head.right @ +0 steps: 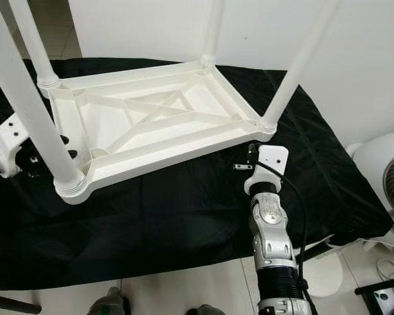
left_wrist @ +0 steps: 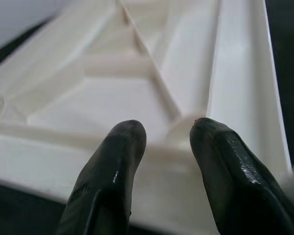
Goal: Building children table
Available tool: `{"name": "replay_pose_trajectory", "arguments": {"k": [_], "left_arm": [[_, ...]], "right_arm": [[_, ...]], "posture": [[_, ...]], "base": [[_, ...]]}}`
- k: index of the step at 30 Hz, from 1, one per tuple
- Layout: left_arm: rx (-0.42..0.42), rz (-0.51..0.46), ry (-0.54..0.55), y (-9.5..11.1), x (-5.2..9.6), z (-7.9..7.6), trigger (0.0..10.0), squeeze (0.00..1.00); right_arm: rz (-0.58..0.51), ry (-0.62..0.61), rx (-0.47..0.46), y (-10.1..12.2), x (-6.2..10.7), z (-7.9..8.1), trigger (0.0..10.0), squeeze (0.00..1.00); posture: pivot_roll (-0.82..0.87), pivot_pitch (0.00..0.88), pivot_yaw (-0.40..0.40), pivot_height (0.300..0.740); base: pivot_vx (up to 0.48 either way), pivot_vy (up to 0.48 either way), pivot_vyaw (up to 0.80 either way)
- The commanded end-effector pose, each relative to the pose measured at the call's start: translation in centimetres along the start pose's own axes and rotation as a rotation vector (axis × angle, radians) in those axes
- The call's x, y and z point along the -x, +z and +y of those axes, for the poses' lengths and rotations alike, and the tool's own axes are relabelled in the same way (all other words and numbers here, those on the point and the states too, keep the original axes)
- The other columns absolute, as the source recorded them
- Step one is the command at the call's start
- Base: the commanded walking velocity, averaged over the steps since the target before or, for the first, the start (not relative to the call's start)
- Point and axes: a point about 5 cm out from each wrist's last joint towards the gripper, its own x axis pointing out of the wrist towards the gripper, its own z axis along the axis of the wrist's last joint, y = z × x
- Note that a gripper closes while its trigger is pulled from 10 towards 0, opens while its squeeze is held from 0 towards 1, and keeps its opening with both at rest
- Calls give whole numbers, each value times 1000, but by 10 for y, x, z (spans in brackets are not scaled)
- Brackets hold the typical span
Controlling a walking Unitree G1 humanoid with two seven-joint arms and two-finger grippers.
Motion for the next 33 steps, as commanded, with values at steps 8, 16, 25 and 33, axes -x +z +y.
{"name": "replay_pose_trajectory", "arguments": {"k": [8, 16, 25, 33], "left_arm": [[77, -122, 199, 5, -5, -8, 10000, 0], [132, -232, -32, 20, -13, -56, 10000, 0], [177, -307, -160, 38, -27, -92, 10000, 0], [227, -395, -245, 66, -32, -118, 10000, 0]], "right_arm": [[8, -23, 9, 1, 3, -8, 10000, 0], [0, -42, 5, 3, -3, -9, 10000, 0], [-16, -37, 1, 8, -8, -7, 10000, 0], [13, -104, 5, 4, -12, -13, 10000, 0]], "posture": [[132, 65, -83, 740], [141, 71, -78, 740], [141, 69, -73, 740], [143, 72, -63, 740]], "base": [[0, 0, 0], [0, 0, 0], [0, 0, 0], [0, 0, 0]]}}
